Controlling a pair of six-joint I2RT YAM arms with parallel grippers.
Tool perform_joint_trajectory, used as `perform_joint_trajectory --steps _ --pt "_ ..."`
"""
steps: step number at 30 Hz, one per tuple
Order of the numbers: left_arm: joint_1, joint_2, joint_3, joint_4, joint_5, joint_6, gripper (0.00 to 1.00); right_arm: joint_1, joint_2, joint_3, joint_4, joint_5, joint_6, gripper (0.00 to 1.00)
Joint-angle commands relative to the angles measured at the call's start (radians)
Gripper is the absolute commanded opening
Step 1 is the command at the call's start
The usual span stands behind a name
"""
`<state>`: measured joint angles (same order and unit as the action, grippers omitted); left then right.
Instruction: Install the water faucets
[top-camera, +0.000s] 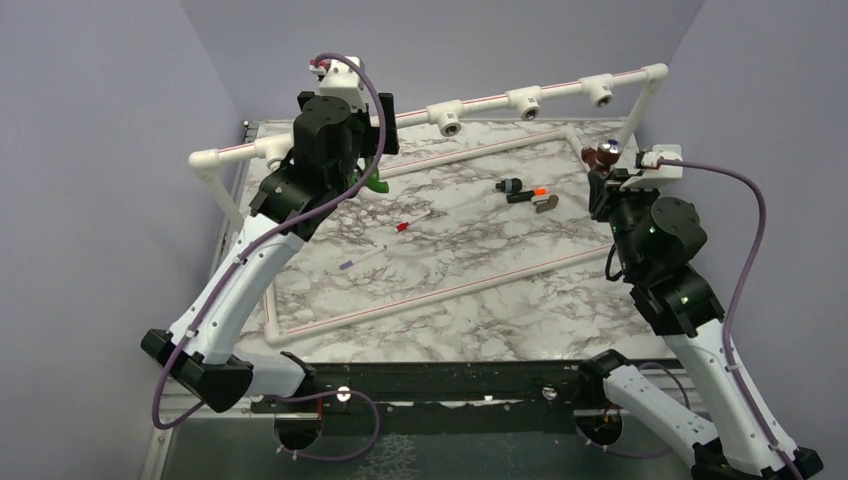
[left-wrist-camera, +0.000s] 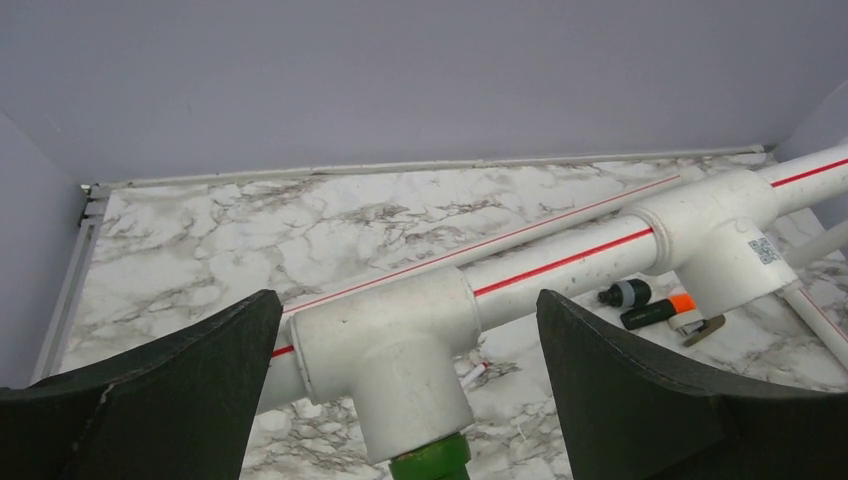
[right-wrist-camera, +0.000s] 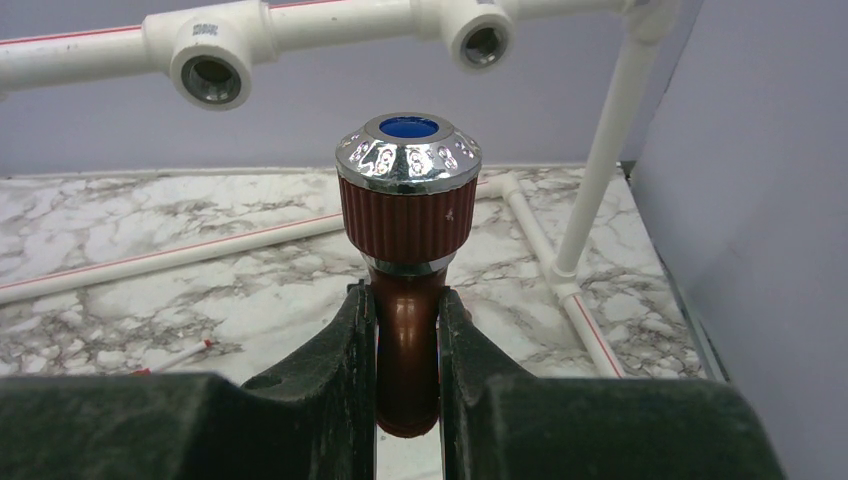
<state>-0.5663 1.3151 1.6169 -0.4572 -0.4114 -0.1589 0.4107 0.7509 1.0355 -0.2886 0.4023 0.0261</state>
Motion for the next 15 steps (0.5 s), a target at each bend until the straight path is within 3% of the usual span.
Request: perform_joint_trajectory --steps 1,10,15 --pt "0.008 0.011 -0.047 0.081 -0.048 0.024 0.99 -0.004 -0.031 -0.019 0.093 0.094 -0.109 0.01" --pt "0.008 0.043 -0.131 0.132 -0.076 0.057 0.99 -0.005 -0.005 -0.092 0.331 0.065 -0.278 0.0" --pt "0.009 0.035 -0.177 0.154 -0.073 0.068 0.99 -0.051 0.073 -0.107 0.414 -0.001 -0.279 0.0"
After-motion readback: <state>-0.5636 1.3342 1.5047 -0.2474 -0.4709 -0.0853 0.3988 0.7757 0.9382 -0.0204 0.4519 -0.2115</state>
